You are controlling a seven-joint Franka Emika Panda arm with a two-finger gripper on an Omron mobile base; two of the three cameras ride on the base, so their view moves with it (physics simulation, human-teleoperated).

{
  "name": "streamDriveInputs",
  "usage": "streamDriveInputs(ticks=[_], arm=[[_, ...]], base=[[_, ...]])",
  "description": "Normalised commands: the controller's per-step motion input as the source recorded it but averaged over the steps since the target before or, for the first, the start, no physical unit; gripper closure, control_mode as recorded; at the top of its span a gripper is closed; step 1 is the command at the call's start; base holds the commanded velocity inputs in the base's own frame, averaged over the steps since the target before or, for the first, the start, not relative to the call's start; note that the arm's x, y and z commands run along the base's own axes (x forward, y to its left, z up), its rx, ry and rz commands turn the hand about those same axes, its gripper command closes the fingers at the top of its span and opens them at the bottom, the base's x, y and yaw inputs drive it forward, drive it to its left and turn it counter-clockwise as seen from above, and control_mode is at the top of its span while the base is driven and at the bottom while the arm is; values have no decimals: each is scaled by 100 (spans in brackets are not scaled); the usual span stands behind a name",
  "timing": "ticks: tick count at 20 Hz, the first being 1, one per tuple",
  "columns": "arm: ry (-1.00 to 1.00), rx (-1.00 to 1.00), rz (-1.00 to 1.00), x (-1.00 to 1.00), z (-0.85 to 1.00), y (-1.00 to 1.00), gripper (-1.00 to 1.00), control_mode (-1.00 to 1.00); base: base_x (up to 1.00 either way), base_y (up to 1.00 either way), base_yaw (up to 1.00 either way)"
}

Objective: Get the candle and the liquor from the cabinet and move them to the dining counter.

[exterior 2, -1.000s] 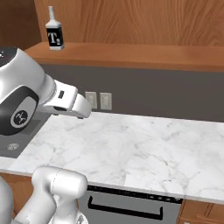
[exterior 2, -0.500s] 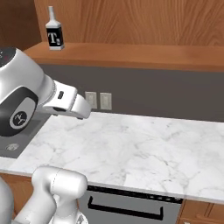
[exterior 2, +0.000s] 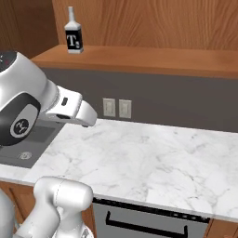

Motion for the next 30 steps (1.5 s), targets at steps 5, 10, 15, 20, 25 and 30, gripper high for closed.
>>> streamDriveInputs(ticks=[5, 10, 15, 20, 25, 30], arm=[[0, 0, 0, 0, 0, 0, -100, 100], [0, 0, 0, 0, 0, 0, -100, 100], [0, 0, 0, 0, 0, 0, -100, 100], [-18, 0, 8, -5, 9, -5, -100, -100], [-35, 1, 21, -26, 45, -10, -100, -100], [-25, 2, 22, -37, 64, -1, -100, -100]], base=[[0, 26, 8], [0, 0, 0], [1, 0, 0], [0, -1, 0], [0, 0, 0], [0, 0, 0]])
